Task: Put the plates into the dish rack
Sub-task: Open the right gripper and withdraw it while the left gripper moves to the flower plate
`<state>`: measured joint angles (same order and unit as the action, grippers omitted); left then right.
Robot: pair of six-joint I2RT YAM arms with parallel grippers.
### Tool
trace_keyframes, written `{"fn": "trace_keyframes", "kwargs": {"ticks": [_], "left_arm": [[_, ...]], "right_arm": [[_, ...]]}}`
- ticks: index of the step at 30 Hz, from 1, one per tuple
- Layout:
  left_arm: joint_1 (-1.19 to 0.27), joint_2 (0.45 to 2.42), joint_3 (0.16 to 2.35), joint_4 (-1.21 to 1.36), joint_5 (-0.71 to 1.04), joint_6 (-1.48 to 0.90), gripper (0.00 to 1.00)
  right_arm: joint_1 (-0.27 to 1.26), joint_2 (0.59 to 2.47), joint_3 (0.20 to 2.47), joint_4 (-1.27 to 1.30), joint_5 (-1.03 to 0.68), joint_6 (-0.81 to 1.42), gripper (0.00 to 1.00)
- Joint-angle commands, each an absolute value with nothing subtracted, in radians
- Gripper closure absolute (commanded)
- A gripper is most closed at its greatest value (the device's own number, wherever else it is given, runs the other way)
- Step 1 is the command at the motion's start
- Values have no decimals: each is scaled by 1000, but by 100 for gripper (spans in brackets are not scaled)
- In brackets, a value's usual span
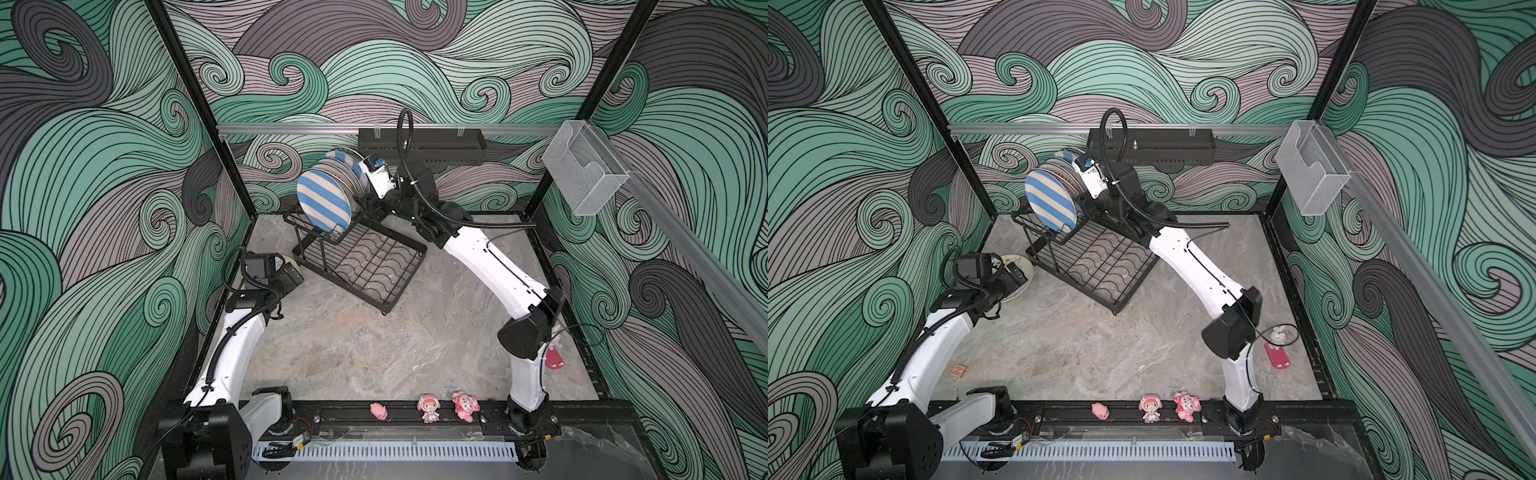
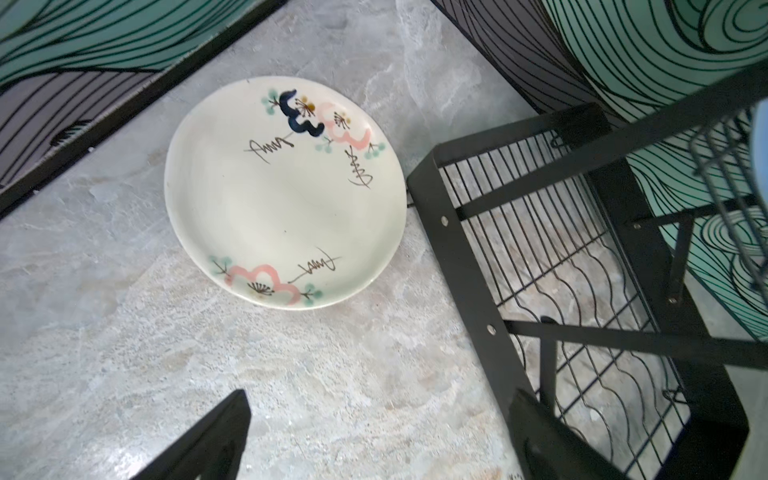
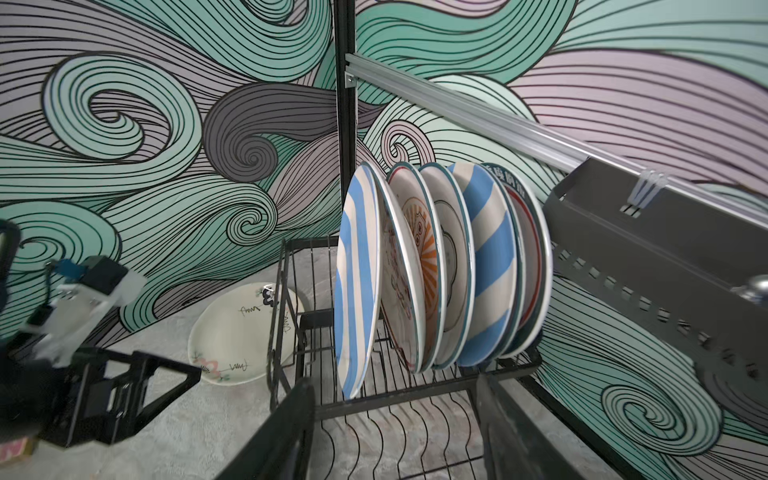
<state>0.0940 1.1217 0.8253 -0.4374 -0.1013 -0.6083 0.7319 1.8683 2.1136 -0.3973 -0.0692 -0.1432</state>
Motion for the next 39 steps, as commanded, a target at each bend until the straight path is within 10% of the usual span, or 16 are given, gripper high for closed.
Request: {"fn": "trace_keyframes", "kwargs": {"ticks": [1, 18, 39], "left_arm": [[116, 1191, 860, -375, -158, -610, 1], [166, 1650, 1090, -351, -94, -609, 1], [175, 1830, 1096, -318, 41, -633, 1]], "right_arm": [[733, 1759, 1978, -343, -64, -134, 34], [704, 1225, 1098, -111, -148, 88, 27], [673, 1144, 876, -41, -208, 149, 20]]}}
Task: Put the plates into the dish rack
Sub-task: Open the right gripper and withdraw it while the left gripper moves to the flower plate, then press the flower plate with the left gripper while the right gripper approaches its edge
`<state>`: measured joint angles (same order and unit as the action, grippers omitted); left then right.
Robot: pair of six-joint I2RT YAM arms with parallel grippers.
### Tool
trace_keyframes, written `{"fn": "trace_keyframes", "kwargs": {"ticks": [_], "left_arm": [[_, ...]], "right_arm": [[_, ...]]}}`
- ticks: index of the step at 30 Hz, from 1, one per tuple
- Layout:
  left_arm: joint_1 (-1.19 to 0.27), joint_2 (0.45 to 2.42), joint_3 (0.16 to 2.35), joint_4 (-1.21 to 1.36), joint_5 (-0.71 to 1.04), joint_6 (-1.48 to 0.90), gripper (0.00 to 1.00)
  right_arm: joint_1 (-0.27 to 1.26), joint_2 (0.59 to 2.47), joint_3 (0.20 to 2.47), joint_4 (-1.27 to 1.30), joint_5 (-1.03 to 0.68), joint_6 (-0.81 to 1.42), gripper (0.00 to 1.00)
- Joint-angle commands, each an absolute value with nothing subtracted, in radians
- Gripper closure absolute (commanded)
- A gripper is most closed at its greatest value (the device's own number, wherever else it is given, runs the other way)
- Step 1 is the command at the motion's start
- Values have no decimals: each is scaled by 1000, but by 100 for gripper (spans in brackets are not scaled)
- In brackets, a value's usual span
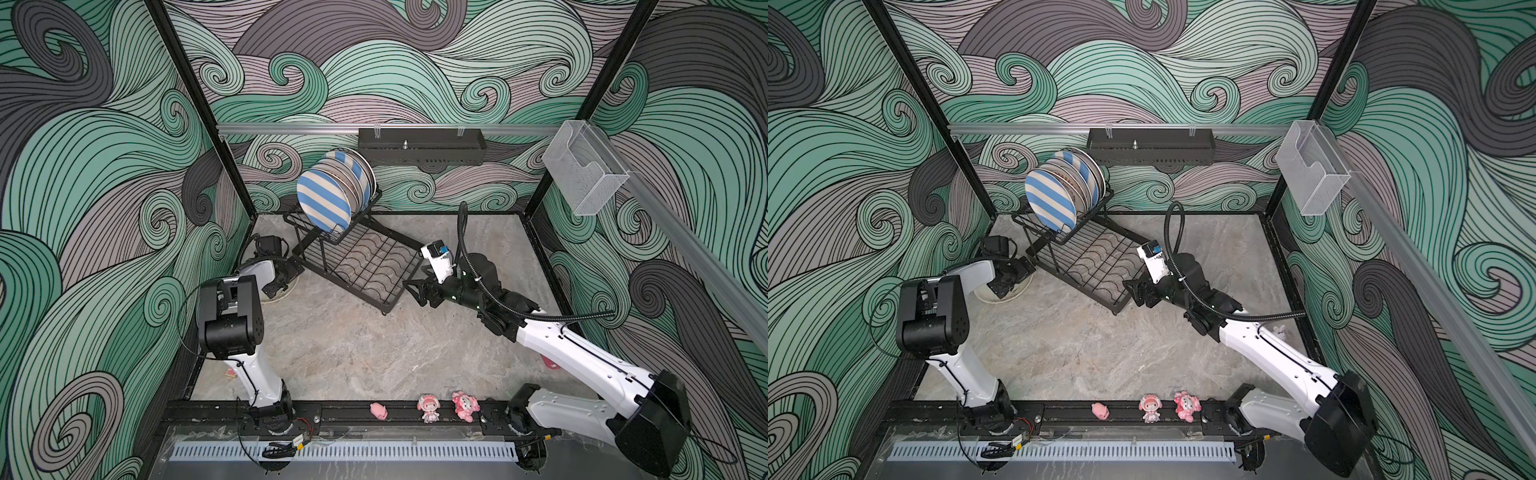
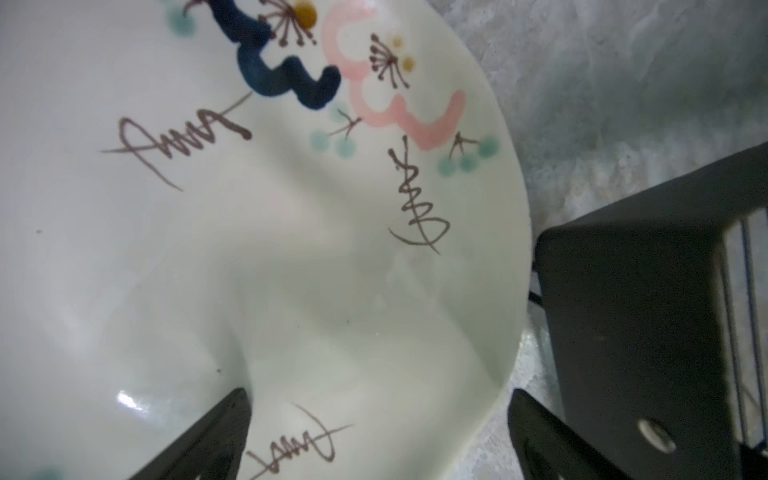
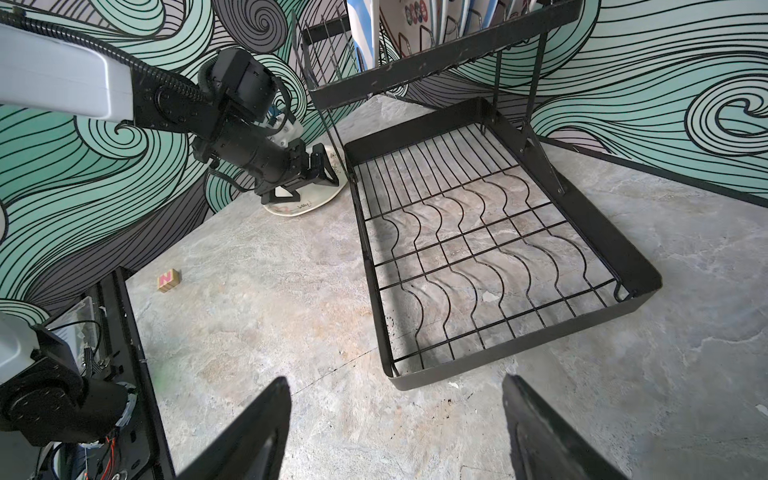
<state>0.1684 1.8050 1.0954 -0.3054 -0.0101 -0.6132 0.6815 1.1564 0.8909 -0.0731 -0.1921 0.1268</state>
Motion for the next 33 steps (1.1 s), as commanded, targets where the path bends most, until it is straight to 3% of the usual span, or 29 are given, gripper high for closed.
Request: {"fn": "trace_keyframes", "kwargs": {"ticks": [1, 25, 33], "left_arm": [[175, 1832, 1096, -325, 56, -634, 1], [160, 1615, 772, -393, 328, -680, 2], [49, 1435, 632, -471, 381, -720, 1]], "right_arm": [[668, 1146, 877, -43, -213, 153, 20], [632, 1220, 900, -30, -303, 213, 16], [620, 1252, 922, -60, -334, 220, 16]]}}
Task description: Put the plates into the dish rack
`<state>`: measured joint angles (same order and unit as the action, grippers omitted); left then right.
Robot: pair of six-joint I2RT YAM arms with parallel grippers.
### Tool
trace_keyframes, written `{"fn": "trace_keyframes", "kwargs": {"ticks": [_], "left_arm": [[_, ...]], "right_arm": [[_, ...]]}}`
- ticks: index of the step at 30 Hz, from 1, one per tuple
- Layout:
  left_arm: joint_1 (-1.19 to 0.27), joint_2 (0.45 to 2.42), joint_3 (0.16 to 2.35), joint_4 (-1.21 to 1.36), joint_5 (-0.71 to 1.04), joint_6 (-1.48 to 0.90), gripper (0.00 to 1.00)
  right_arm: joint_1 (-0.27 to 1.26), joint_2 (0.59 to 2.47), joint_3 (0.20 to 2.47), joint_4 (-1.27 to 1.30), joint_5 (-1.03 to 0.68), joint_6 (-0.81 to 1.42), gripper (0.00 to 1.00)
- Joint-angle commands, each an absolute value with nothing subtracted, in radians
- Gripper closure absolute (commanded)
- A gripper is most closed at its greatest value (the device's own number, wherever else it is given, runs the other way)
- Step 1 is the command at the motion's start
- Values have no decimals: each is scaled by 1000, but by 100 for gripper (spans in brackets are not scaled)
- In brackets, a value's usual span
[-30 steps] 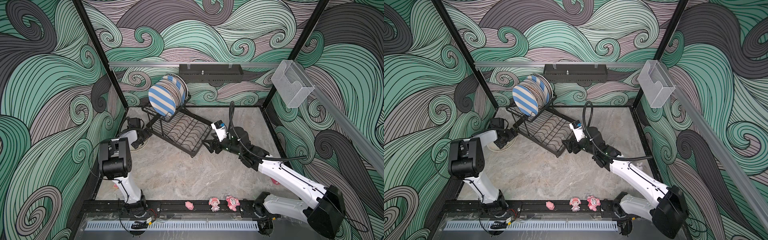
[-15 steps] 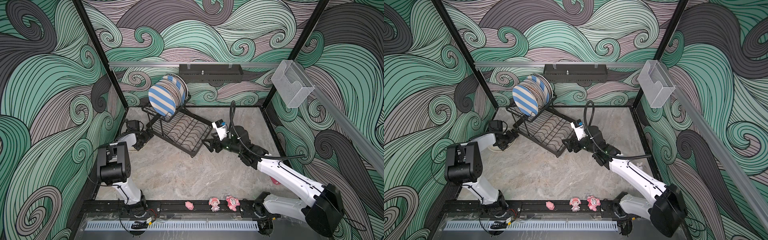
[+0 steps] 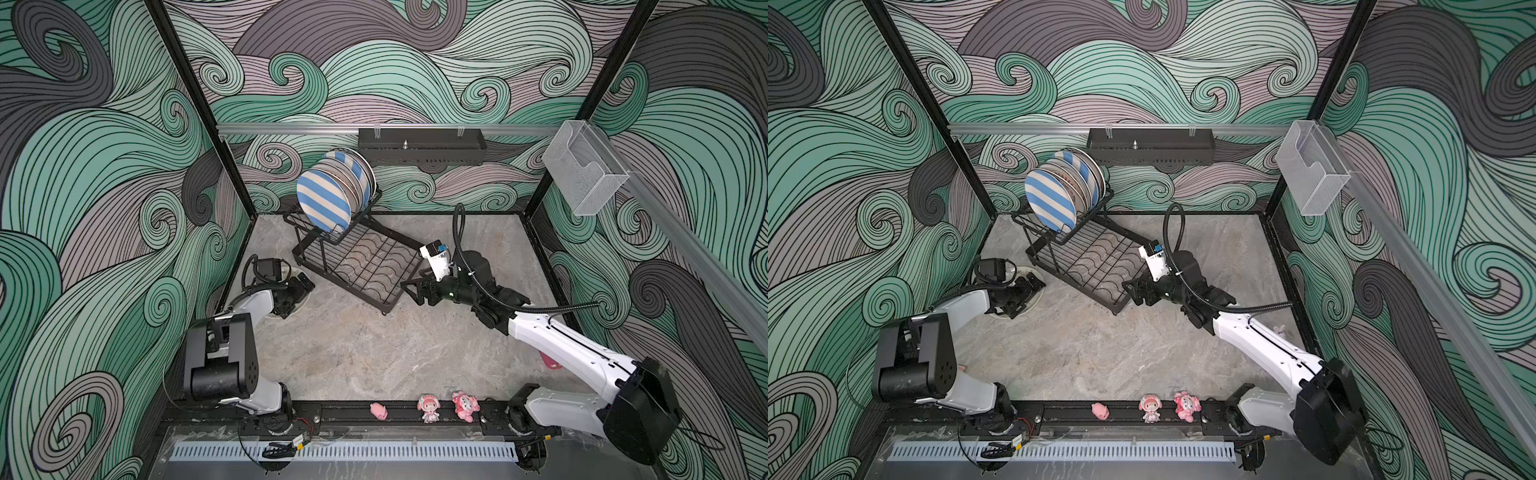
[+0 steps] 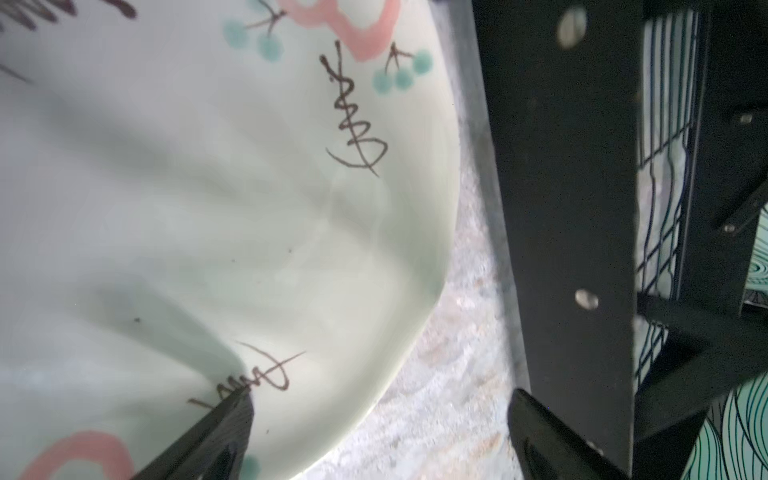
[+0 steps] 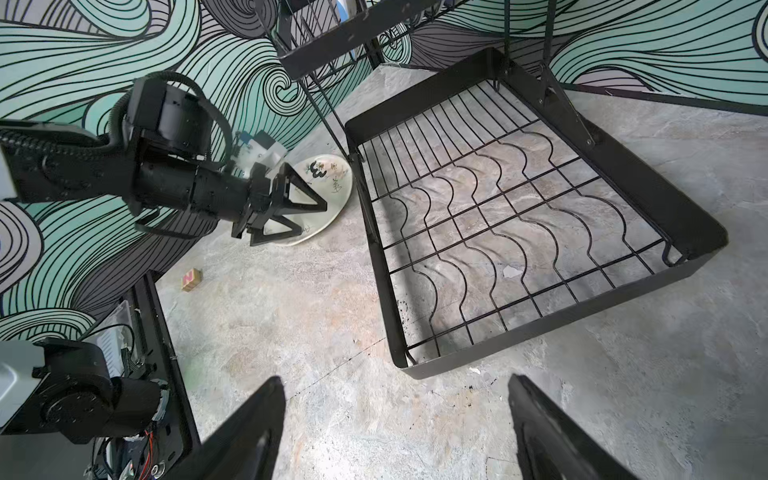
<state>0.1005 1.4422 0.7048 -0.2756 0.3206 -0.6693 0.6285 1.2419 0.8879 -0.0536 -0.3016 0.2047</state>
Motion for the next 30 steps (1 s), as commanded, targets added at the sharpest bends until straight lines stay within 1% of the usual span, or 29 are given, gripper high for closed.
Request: {"fn": "trace_keyframes", "kwargs": {"ticks": [1, 2, 7, 12, 15, 17, 19, 21, 24, 27, 30], "left_arm": [[23, 1430, 618, -484, 383, -726, 1], [-3, 1385, 603, -499, 382, -734, 1], [-93, 1312, 529, -523, 407, -751, 1], [-199, 1309, 505, -473, 467, -766, 1], [-311, 1285, 531, -475, 440, -766, 1], [-395, 1260, 574, -546, 376, -746, 1], [-430, 1239, 598, -613, 353, -727, 2], [-429, 1198, 611, -686, 295, -716, 1], [-421, 1109, 647, -767, 124, -715, 1], [-393, 1039, 661, -740, -1, -710, 1], [-288, 1006, 653, -692, -32, -715, 1]], "right_arm": [[621, 1257, 921, -63, -344, 225, 16], [620, 1261, 919, -67, -354, 231, 16], [621, 1286, 901, -71, -414, 264, 16], [624, 1322, 893, -93, -471, 282, 16], [646, 1341, 890, -119, -486, 291, 16], [693, 1362, 874, -98, -502, 328, 17], [758, 1389, 867, -84, -502, 352, 17], [817, 1406, 859, -82, -476, 363, 17], [864, 1421, 856, -88, -452, 377, 17], [891, 1422, 860, -98, -429, 381, 18], [919, 1444, 872, -100, -416, 380, 18]]}}
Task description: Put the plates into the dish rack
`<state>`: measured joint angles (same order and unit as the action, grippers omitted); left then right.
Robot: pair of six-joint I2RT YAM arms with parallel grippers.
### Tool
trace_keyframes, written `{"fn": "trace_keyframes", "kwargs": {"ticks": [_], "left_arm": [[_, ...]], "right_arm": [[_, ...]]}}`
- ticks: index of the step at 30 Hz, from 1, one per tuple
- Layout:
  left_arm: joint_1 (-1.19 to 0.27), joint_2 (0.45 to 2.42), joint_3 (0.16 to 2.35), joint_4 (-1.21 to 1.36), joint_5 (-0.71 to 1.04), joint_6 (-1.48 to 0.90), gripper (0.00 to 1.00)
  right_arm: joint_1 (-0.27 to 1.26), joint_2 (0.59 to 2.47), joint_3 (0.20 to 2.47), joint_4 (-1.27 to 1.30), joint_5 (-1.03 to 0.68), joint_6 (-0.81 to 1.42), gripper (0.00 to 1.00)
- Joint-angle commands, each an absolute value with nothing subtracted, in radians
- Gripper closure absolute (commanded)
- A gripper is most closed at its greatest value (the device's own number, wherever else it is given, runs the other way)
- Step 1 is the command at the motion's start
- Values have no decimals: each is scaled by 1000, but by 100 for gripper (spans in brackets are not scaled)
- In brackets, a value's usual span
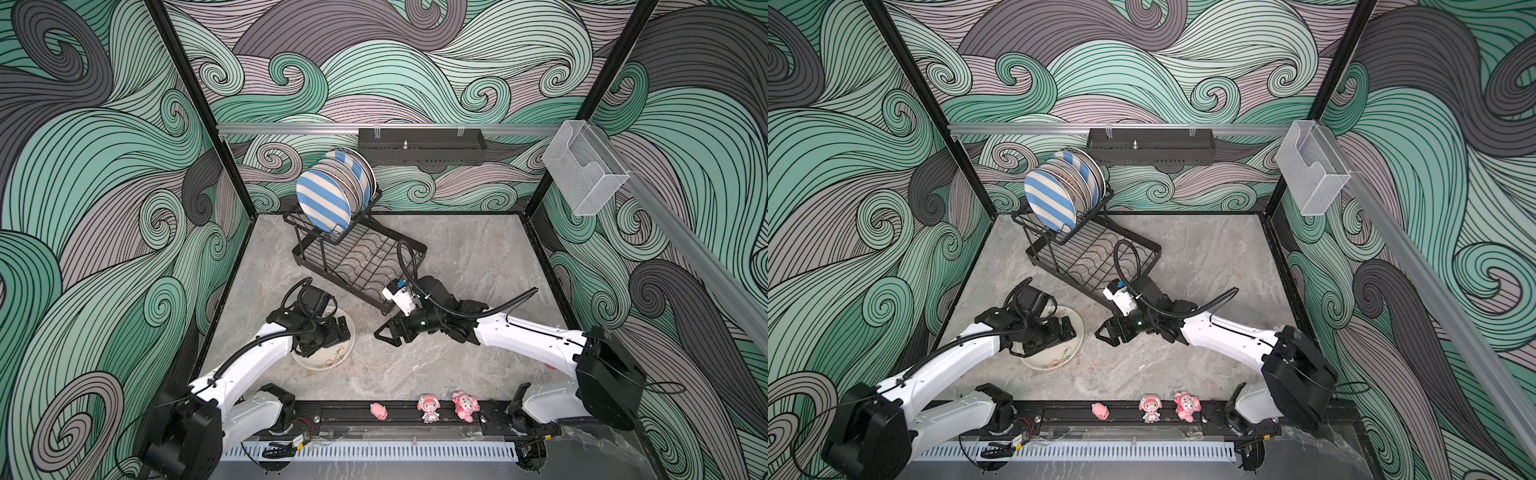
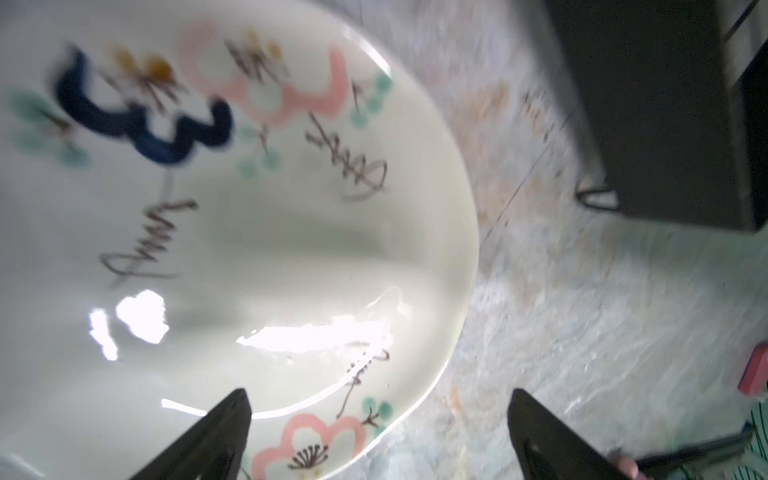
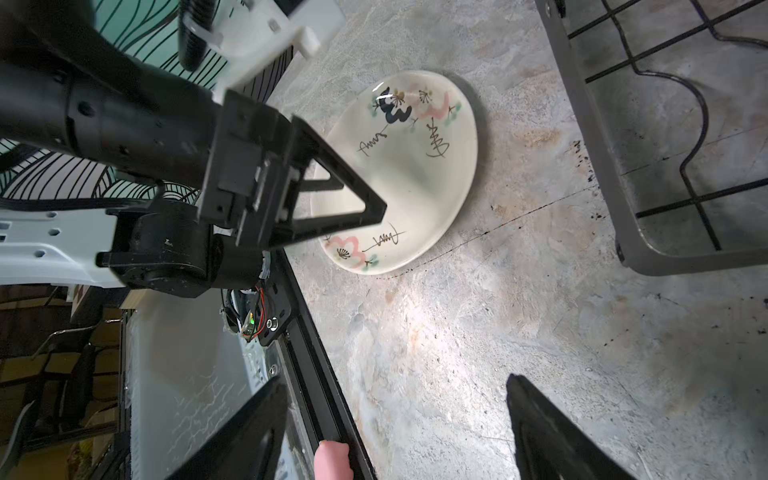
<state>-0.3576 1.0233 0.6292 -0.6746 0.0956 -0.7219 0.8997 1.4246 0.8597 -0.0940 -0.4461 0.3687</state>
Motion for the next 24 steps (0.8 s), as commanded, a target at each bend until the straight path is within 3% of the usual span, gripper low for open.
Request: {"fn": "trace_keyframes", "kwargs": {"ticks": [1, 8, 24], "left_arm": [[-239, 1002, 647, -685, -30, -713, 1], [-35, 917, 549, -621, -127, -704, 1], [31, 1000, 432, -471, 54, -710, 1]], "right_arm": [[930, 1463, 879, -102, -418, 379, 18], [975, 1620, 989, -167, -401, 338, 18], [982, 1906, 1223, -154, -388, 302, 17]]}}
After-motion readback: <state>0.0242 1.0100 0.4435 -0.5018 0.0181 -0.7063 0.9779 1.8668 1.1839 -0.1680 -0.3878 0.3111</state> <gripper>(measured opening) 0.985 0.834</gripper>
